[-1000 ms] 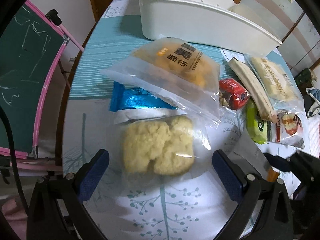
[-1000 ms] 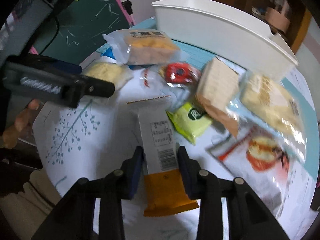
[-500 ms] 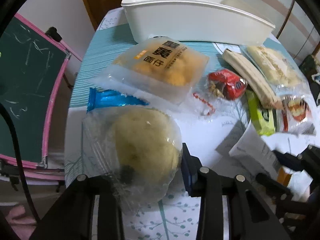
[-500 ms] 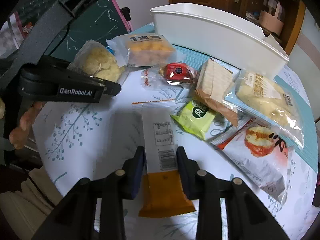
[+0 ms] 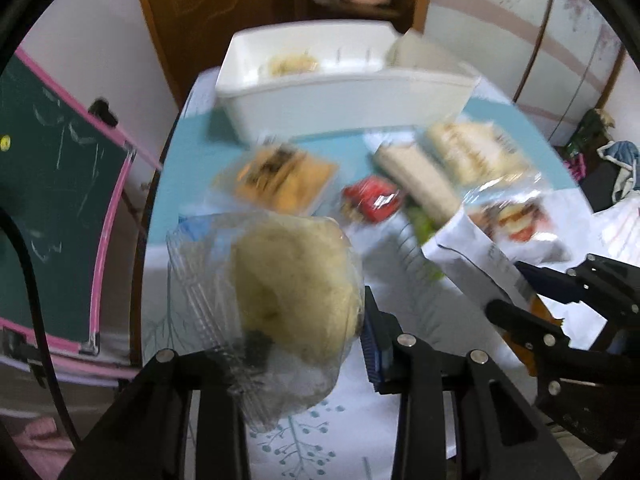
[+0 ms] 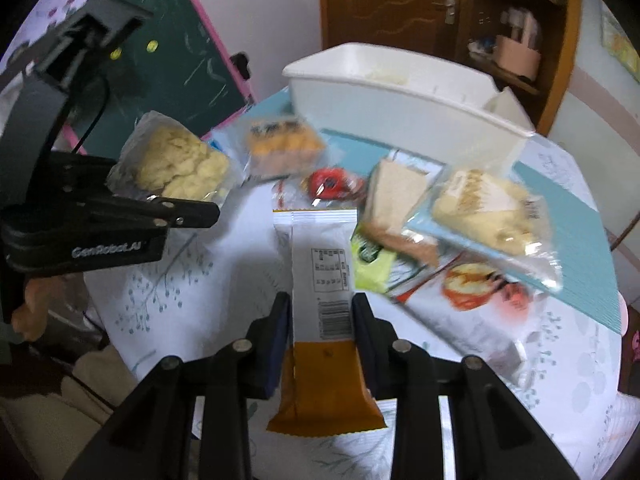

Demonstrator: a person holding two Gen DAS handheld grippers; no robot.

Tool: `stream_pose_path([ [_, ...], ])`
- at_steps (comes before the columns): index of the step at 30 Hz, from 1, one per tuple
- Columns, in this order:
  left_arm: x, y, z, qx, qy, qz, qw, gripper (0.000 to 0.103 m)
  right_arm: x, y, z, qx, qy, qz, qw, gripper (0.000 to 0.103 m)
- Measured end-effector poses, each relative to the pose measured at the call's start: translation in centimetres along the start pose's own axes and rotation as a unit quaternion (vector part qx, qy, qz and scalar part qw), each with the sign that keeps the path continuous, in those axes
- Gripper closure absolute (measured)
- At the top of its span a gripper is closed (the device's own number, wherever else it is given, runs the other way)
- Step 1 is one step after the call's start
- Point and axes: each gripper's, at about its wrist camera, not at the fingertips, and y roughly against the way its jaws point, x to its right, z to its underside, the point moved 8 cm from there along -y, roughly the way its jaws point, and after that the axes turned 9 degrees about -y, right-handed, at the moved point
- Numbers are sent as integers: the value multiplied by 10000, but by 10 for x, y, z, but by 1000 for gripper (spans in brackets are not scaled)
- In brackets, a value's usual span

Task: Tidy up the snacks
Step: 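Lift both held snacks over the white tray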

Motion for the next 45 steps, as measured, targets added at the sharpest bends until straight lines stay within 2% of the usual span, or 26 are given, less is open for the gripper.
stream_pose_path([
  [8,12,46,-52,670,-289,12,9973,71,26,41,-49,741,-337,213,9964,72],
  [16,7,79,-113,1178,-592,-233,9910,71,52,78,-108,1493,-543,456,9863,72],
  [22,-2,92,-167,1457,-780,-482,9851,71,70,96,-153,1864,-647,533,9789,72],
  [25,-7,90,-196,1556,-834,-558,9827,71,80,100,-176,1951,-690,494,9771,72],
  [33,-23,57,-251,1473,-676,-362,9861,71,110,99,-245,2089,-962,445,9722,71],
  [37,-28,36,-268,1420,-521,-253,9882,71,127,81,-276,1928,-1345,259,9716,71],
  [41,-38,11,-280,1267,-332,-164,9912,70,132,57,-292,1699,-1643,45,9717,71],
  [45,-47,-13,-288,1104,-229,-283,9932,70,131,26,-303,1443,-1748,84,9739,68],
])
